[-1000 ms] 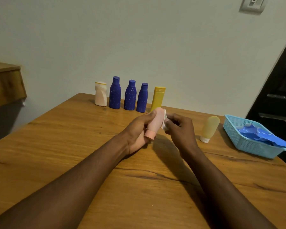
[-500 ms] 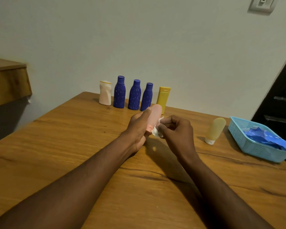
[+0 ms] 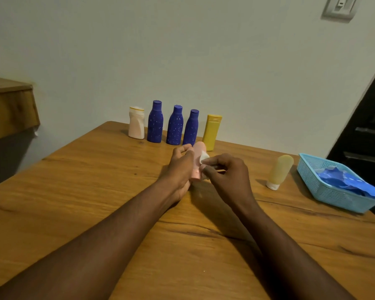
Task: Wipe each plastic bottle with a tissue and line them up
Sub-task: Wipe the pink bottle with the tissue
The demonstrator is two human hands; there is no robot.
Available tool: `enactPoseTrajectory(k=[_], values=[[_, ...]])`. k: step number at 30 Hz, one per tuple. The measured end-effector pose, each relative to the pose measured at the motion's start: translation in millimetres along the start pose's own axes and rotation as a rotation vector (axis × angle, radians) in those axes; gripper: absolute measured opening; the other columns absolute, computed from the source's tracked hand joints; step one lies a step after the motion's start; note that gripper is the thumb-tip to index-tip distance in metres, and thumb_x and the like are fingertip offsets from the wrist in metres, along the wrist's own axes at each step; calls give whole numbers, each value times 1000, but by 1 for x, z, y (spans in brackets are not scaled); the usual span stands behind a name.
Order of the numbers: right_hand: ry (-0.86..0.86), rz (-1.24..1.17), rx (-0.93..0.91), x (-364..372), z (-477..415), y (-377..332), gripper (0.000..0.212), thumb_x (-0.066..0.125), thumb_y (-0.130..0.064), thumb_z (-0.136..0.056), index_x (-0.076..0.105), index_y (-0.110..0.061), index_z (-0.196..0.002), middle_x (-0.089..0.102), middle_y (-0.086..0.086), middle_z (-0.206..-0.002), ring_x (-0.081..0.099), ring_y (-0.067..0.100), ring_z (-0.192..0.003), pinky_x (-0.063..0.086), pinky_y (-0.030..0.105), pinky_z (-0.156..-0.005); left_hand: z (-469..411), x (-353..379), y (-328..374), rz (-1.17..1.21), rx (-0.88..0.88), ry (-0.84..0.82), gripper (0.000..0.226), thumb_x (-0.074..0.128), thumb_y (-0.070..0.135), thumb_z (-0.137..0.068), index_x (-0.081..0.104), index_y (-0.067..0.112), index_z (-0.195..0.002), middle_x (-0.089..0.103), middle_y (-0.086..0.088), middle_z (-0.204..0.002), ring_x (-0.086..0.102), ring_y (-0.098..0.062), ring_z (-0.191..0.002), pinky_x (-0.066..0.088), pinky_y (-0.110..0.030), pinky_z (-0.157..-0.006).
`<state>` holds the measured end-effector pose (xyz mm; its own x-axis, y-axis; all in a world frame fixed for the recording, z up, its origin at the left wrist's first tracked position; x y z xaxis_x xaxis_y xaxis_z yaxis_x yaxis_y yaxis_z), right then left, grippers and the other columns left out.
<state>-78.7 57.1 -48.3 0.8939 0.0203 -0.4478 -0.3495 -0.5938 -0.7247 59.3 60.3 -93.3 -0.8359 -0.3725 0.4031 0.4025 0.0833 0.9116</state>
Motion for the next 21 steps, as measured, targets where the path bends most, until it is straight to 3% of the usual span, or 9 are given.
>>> enactPoseTrajectory(k=[5, 10, 11, 14, 19, 21], values=[[-126, 49, -55, 17, 4, -7, 16, 73, -12, -87, 79, -19, -99, 70, -8, -98, 64, 4, -89, 52, 14, -73, -2, -11, 7, -46, 13, 66, 37, 46, 27, -110, 48, 30, -147, 54, -5, -135, 64, -25, -106, 61, -37, -76], [-47, 76, -83, 7, 0, -6, 18, 73, -9, -86, 79, -21, -98, 72, -9, -99, 64, 0, -91, 47, 7, -72, 3, 7, -1, -65, -37, -126, 30, 55, 32, -107, 57, 24, -136, 67, -8, -128, 69, -26, -114, 57, -47, -102], [-22, 76, -84, 3, 0, -7, 18, 73, -8, -86, 79, -21, -98, 72, -9, -99, 63, 0, -91, 47, 8, -73, 5, 11, -2, -51, -46, -162, 28, 56, 30, -107, 59, 21, -133, 70, -9, -126, 70, -25, -113, 57, -46, -102], [60, 29, -70, -8, -2, -5, 18, 71, -7, -88, 76, -20, -99, 72, -8, -99, 64, 3, -94, 53, 19, -81, 9, 14, -3, -60, -64, -212, 31, 55, 35, -106, 64, 17, -130, 73, -12, -120, 68, -19, -96, 56, -33, -78], [205, -17, -46, -28, -7, -1, 23, 67, -13, -93, 71, -17, -116, 71, -6, -107, 62, 2, -98, 57, 26, -83, 15, 23, -14, -124, -138, -282, 50, 56, 58, -100, 61, 22, -134, 66, -14, -132, 66, -29, -120, 54, -35, -78], [209, -7, -40, -29, -7, 1, 26, 66, -15, -94, 70, -18, -120, 71, -6, -111, 62, 3, -101, 57, 31, -85, 17, 26, -17, -97, -165, -299, 51, 57, 57, -100, 62, 19, -134, 65, -16, -134, 66, -26, -114, 55, -35, -77]])
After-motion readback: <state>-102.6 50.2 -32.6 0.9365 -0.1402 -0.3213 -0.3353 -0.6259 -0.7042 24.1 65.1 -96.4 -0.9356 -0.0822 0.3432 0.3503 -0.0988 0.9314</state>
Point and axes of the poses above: each hand's wrist, its own z-axis away from the middle knuckle, its own x-axis out of the palm, y = z × x, the point moved 7 cm from there along -z, towards the middle knuckle
